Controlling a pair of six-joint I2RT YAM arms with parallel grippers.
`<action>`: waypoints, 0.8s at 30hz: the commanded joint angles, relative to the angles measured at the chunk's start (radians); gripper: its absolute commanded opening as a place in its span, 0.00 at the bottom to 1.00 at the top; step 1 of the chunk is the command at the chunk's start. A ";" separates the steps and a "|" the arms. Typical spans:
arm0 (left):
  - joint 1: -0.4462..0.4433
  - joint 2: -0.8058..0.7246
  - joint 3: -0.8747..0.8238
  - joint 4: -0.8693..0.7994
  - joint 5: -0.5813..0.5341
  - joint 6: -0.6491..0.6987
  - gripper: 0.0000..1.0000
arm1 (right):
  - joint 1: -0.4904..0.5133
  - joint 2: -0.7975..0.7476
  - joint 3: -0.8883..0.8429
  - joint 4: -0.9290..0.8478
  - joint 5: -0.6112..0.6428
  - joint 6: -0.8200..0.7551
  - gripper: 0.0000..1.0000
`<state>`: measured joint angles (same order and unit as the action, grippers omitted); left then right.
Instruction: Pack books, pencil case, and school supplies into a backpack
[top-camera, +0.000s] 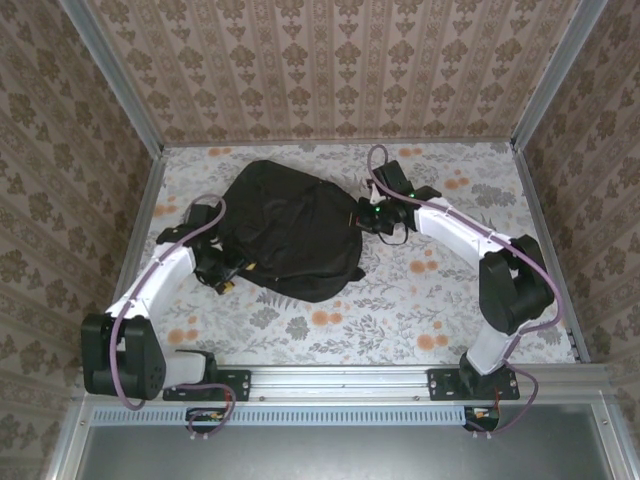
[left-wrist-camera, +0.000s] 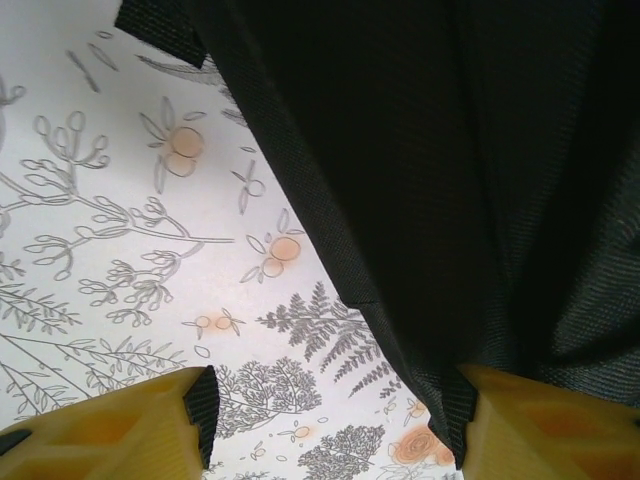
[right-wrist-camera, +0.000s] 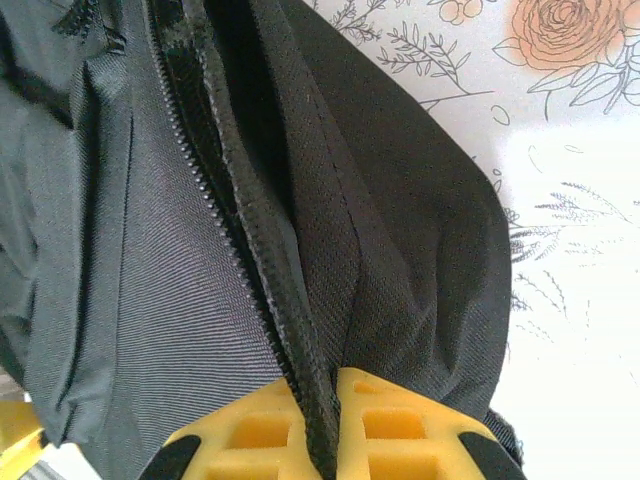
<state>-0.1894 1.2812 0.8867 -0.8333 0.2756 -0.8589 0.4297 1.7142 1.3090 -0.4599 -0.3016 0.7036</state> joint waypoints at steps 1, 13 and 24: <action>-0.045 -0.006 0.074 -0.012 -0.046 0.043 0.63 | -0.013 -0.048 0.075 -0.047 -0.099 0.102 0.01; -0.314 -0.028 0.307 -0.025 -0.141 0.360 0.68 | 0.001 -0.038 0.244 -0.112 -0.197 0.312 0.00; -0.456 0.136 0.493 0.123 0.071 0.439 0.74 | 0.007 -0.073 0.055 0.263 -0.358 0.527 0.00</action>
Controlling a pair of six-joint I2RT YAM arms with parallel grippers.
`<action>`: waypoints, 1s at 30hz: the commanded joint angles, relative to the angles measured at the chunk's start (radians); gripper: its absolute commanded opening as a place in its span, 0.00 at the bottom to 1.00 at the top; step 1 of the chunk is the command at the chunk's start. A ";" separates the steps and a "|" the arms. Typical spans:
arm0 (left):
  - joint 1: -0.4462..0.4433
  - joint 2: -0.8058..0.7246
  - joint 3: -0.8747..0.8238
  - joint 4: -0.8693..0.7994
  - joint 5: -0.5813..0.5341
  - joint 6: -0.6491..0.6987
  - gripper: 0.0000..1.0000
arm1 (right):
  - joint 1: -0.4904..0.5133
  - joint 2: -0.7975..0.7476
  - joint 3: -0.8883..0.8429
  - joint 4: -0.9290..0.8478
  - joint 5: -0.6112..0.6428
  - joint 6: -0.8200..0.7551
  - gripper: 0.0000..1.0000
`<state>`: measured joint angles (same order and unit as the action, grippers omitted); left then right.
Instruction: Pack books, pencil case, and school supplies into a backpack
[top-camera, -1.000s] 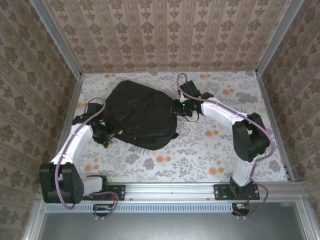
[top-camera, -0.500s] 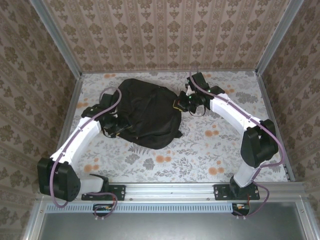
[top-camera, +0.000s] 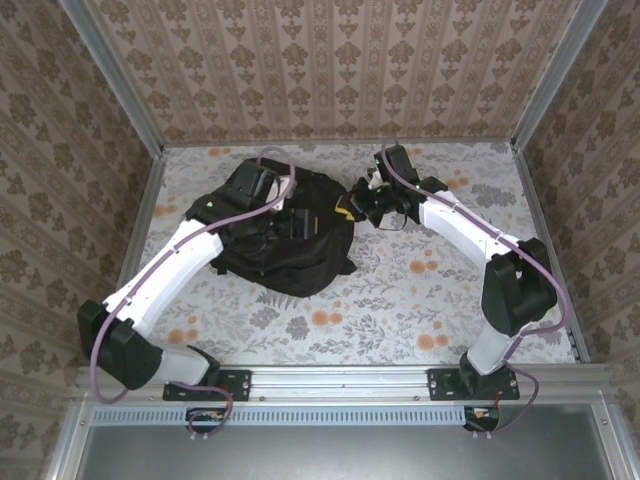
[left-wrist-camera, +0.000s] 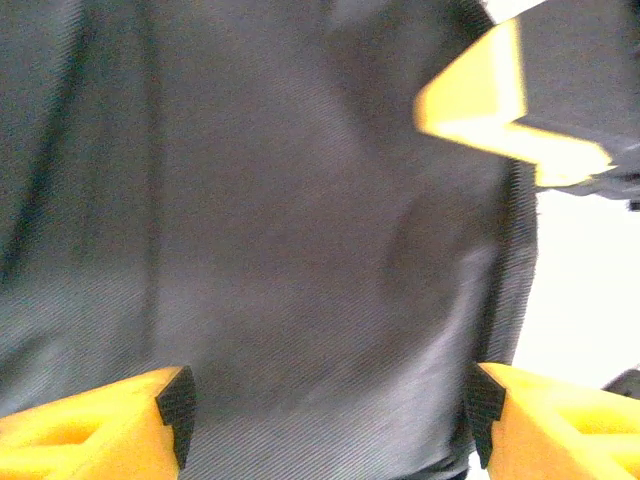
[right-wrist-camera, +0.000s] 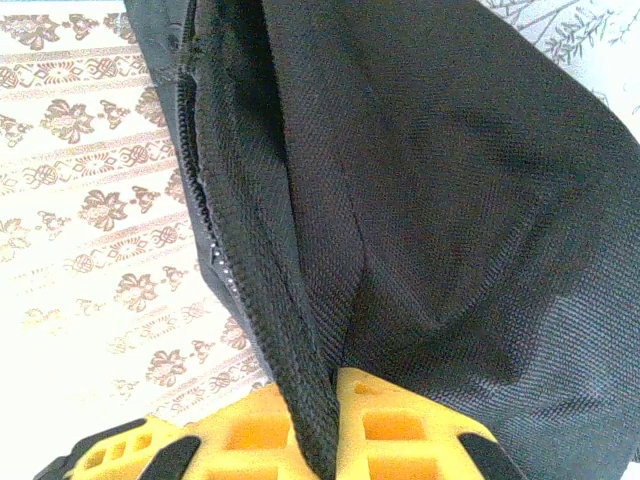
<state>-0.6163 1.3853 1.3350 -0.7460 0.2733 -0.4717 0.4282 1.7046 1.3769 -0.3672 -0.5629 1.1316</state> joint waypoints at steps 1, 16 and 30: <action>-0.040 0.048 0.060 0.036 0.078 0.058 0.75 | 0.010 -0.066 -0.017 0.177 -0.098 0.101 0.00; -0.120 0.209 0.163 -0.066 -0.057 0.174 0.71 | 0.015 -0.085 -0.028 0.203 -0.124 0.122 0.00; -0.109 0.190 0.167 -0.059 -0.022 0.170 0.18 | 0.011 -0.077 -0.052 0.212 -0.134 0.107 0.00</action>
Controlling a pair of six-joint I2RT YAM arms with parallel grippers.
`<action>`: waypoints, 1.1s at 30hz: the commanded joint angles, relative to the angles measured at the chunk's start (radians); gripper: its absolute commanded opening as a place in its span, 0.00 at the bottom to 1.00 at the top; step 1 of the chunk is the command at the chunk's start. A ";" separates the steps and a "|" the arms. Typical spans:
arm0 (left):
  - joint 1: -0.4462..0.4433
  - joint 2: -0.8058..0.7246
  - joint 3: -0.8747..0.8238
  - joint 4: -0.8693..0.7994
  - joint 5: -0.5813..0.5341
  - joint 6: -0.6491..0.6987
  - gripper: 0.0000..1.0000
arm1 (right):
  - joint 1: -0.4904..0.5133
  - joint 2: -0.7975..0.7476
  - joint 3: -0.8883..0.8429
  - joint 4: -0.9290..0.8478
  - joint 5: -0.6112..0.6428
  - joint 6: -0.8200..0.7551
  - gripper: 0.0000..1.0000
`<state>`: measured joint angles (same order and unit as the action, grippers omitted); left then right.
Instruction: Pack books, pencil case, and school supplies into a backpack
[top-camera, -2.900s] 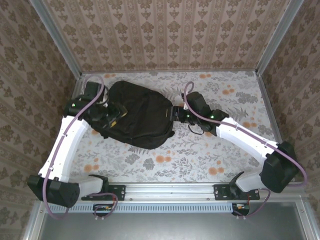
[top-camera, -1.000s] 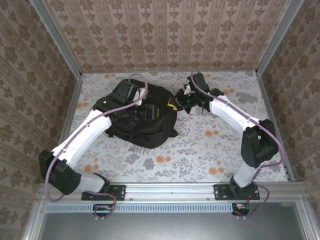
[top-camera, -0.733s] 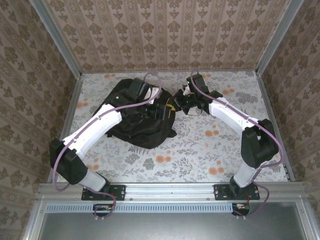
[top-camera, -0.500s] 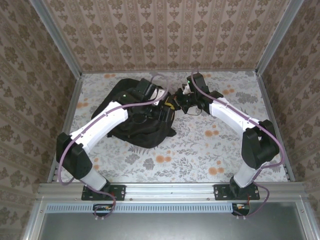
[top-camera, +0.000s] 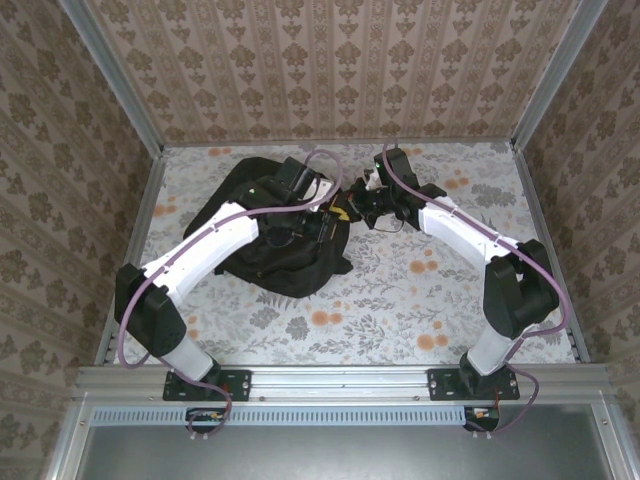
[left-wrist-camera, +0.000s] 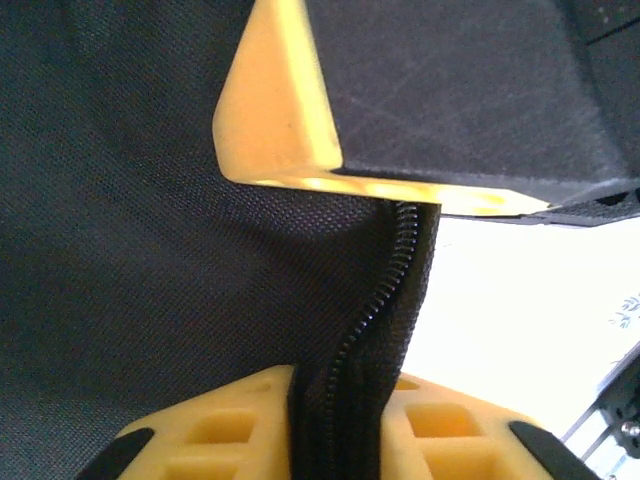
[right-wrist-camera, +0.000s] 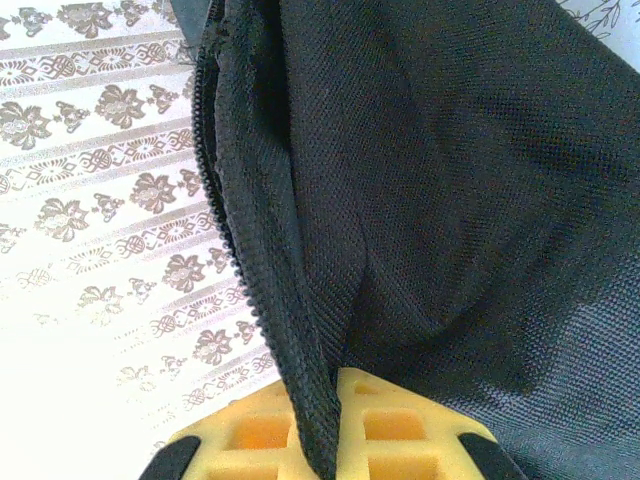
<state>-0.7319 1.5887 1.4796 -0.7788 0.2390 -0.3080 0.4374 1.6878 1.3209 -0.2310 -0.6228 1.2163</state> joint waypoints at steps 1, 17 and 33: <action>0.010 -0.016 0.022 -0.025 0.020 0.004 0.15 | 0.001 -0.061 0.005 0.075 -0.074 0.019 0.00; 0.104 -0.058 0.129 -0.090 0.147 -0.029 0.00 | -0.008 -0.193 0.001 -0.147 0.176 -0.284 0.53; 0.171 -0.103 0.054 0.002 0.289 -0.136 0.00 | 0.055 -0.394 -0.328 0.303 0.191 -0.211 0.56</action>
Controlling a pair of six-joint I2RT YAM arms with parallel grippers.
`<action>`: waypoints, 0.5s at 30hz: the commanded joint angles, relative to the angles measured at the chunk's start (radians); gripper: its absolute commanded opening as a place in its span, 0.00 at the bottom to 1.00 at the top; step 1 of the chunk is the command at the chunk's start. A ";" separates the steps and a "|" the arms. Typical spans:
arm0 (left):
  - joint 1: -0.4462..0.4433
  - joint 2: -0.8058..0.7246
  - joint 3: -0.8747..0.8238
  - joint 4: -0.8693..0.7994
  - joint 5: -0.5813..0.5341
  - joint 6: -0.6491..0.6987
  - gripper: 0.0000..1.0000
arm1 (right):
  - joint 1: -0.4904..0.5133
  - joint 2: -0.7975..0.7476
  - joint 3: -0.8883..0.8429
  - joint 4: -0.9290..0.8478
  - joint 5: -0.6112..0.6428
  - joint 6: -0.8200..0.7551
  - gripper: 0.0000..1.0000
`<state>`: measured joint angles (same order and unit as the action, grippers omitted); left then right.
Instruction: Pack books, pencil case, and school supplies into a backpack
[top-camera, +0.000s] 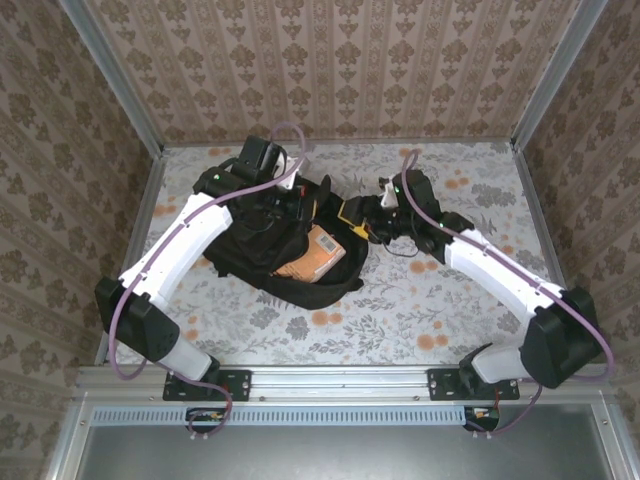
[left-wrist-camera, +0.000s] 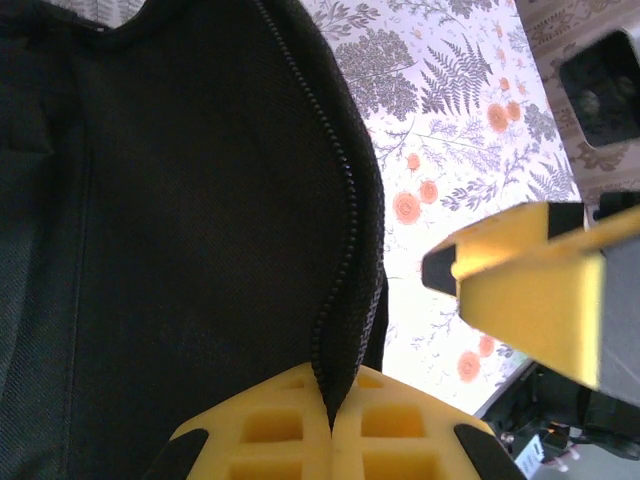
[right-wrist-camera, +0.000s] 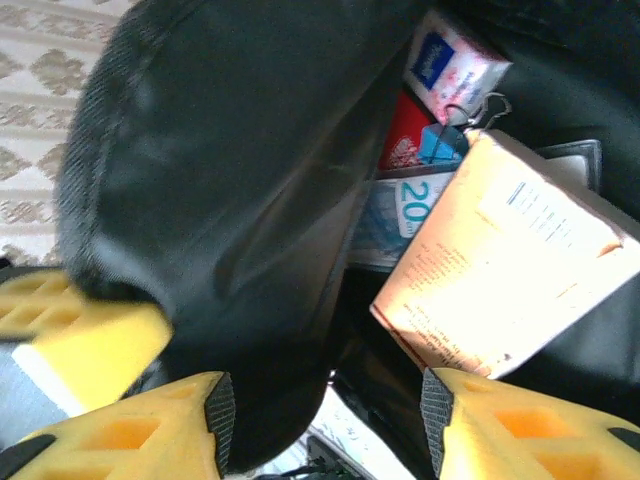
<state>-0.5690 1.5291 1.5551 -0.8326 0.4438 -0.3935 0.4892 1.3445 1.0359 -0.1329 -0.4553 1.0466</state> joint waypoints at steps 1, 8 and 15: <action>0.009 -0.046 -0.031 0.064 0.099 -0.056 0.00 | 0.003 -0.040 -0.061 0.259 0.004 -0.017 0.57; 0.012 -0.087 -0.125 0.135 0.150 -0.089 0.00 | 0.032 0.106 -0.104 0.533 -0.001 0.263 0.71; 0.014 -0.127 -0.222 0.227 0.167 -0.142 0.05 | 0.074 0.243 -0.073 0.692 0.066 0.502 0.73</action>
<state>-0.5549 1.4330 1.3525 -0.6701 0.5545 -0.4950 0.5396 1.5562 0.9394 0.4412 -0.4282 1.4120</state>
